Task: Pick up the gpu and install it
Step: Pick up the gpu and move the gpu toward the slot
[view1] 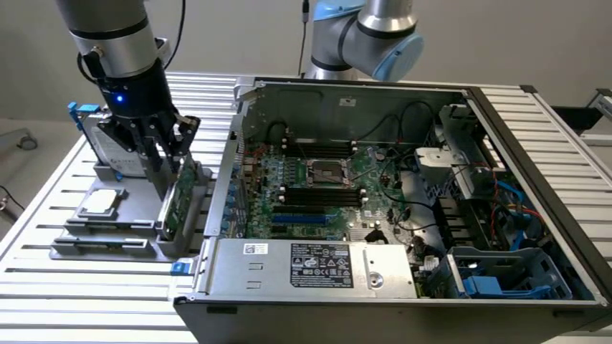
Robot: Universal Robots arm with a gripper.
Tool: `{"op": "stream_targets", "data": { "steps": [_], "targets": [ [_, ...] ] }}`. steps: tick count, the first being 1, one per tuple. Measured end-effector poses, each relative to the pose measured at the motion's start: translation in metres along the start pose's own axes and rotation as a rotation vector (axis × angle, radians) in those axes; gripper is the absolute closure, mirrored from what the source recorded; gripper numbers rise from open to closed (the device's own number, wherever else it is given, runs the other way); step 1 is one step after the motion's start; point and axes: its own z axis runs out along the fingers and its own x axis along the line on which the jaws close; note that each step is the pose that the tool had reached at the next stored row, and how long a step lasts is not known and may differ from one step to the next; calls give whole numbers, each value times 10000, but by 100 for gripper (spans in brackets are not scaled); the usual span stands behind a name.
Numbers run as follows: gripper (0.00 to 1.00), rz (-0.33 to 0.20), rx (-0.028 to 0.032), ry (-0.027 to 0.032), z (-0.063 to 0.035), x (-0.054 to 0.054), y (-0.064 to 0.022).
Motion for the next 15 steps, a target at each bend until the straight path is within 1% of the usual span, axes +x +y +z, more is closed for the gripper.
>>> {"op": "stream_targets", "data": {
  "steps": [6, 11, 15],
  "targets": [
    [64, -76, 57, -4, 86, -14, -11],
    [64, -86, 117, -20, 144, -41, -39],
    [64, -86, 138, -20, 211, -42, -62]
  ]
}}
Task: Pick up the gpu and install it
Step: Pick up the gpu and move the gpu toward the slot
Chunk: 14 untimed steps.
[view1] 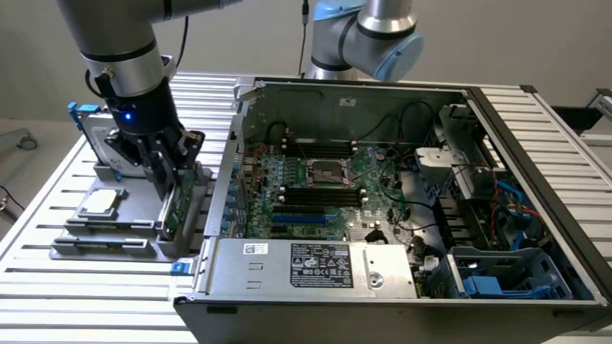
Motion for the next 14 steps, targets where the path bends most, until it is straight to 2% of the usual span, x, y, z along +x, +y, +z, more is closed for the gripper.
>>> {"op": "stream_targets", "data": {
  "steps": [6, 14],
  "targets": [
    [64, -13, 58, -6, 107, -1, -3],
    [64, -19, 63, -68, 151, 6, 0]
  ]
}}
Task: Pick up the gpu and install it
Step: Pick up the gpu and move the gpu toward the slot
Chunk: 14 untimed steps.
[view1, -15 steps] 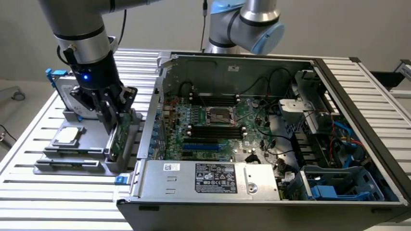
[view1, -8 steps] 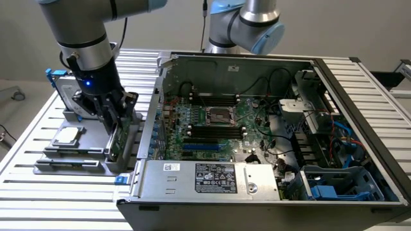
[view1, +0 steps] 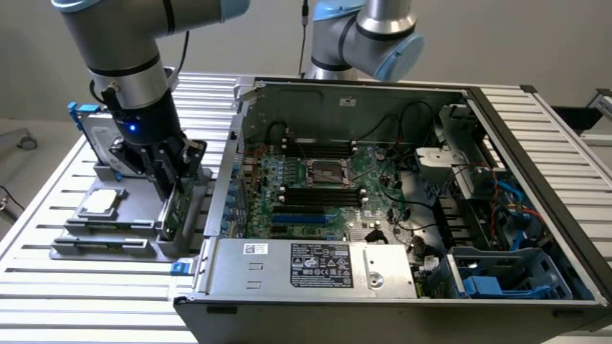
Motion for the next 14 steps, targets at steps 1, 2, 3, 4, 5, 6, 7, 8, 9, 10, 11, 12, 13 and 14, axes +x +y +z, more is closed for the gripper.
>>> {"op": "stream_targets", "data": {
  "steps": [1, 2, 3, 4, 5, 6, 7, 8, 9, 10, 11, 12, 13, 14],
  "targets": [
    [64, 0, 3, -5, 3, 6, 0],
    [64, -3, 9, -7, 6, 9, 0],
    [64, -8, 17, -6, 11, 13, -1],
    [64, -18, 21, -7, 16, 14, -1],
    [64, -33, 31, -9, 18, 14, -1],
    [64, -46, 44, -18, 21, 15, -1],
    [64, -61, 59, -34, 25, 15, -1],
    [64, -76, 74, -50, 29, 15, -1],
    [64, -96, 89, -66, 31, 15, -1],
    [64, -114, 102, -84, 35, 15, -1],
    [64, -129, 114, -102, 38, 15, 0],
    [64, -143, 121, -117, 40, 15, 0],
    [64, -153, 122, -133, 41, 15, 1],
    [64, -156, 121, -144, 43, 15, 2]
  ]
}}
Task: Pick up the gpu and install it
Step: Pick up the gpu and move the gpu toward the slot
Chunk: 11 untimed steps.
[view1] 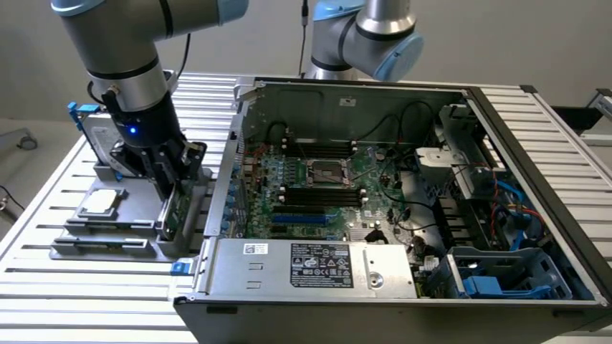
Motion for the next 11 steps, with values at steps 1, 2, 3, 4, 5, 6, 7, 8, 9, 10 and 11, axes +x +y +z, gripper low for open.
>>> {"op": "stream_targets", "data": {
  "steps": [1, 2, 3, 4, 5, 6, 7, 8, 9, 10, 11],
  "targets": [
    [64, -1, -1, -1, 1, 0, 1],
    [64, -1, -2, -3, 1, 0, 1],
    [64, -1, -2, -3, 2, 0, 2],
    [64, -1, -1, -3, 2, 0, 2],
    [64, -1, -2, -3, 2, 0, 2],
    [64, -1, -1, -3, 2, 0, 2],
    [64, -1, -1, -2, 2, 0, 2],
    [64, -1, -1, -2, 2, 0, 2],
    [64, -1, -1, -2, 2, 0, 2],
    [66, -1, 0, -2, 2, 0, 2],
    [66, -1, 0, -2, 2, 0, 2]
  ]
}}
